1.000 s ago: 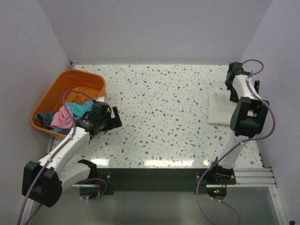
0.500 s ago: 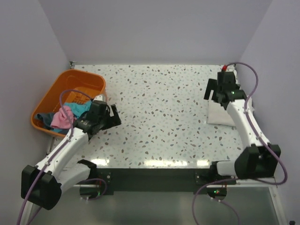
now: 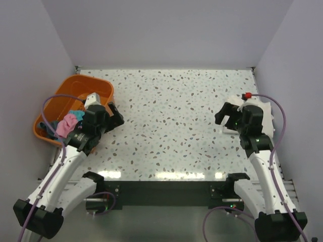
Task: Fold and stack the t-shirts
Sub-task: Neatly place the folded tshirt to the corner
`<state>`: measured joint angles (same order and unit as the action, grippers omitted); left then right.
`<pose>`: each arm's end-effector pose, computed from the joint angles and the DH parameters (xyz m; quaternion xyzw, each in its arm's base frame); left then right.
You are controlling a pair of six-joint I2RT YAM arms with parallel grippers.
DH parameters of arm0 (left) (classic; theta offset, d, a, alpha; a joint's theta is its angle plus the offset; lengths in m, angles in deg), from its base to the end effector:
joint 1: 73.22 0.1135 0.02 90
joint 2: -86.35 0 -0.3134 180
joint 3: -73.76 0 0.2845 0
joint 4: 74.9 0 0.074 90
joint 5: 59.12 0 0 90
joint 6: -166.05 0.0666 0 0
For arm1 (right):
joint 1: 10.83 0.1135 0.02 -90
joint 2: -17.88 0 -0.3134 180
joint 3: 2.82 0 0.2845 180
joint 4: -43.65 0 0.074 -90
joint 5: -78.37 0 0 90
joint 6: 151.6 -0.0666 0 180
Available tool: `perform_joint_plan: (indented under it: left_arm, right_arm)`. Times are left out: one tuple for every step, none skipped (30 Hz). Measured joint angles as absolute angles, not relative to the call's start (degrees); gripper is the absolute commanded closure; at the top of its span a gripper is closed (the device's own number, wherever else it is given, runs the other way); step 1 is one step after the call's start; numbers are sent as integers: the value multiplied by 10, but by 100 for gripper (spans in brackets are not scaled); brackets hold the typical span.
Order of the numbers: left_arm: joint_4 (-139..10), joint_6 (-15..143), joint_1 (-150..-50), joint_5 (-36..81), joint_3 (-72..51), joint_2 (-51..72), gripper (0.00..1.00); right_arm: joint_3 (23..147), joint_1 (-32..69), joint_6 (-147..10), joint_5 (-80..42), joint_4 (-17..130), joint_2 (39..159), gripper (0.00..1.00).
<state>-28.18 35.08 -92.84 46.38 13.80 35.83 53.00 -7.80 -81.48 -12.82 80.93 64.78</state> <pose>0.2050 -0.0542 0.3184 -0.2233 0.8614 -0.1176 0.4408 0.2103 0.0125 0.3197 0.1206 0.8502 0.1105 0.5003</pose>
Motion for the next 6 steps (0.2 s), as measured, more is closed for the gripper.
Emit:
perform_joint_plan:
  left_arm:
    - [-279,348,-928,470,138,368,0]
    - [-276,347,-928,475,138,375,0]
    - [-270,345,-928,481,135,381,0]
    - [-265,344,-928,487,132,385,0]
    - [-260,342,-928,492,129,387,0]
    - [-255,340,-928,496,125,388,0]
  right_arm:
    - [530,-78,-814,-129,809,643,2]
    - [530,-78,-814,-130,809,639,1]
    - [530,-78,-813,-131,808,636,1]
    - [530,-78,-812,-132,808,635,1]
    - [530,-78,-811,-133,808,635,1]
    - [530,-78,-811,-133,808,635,1]
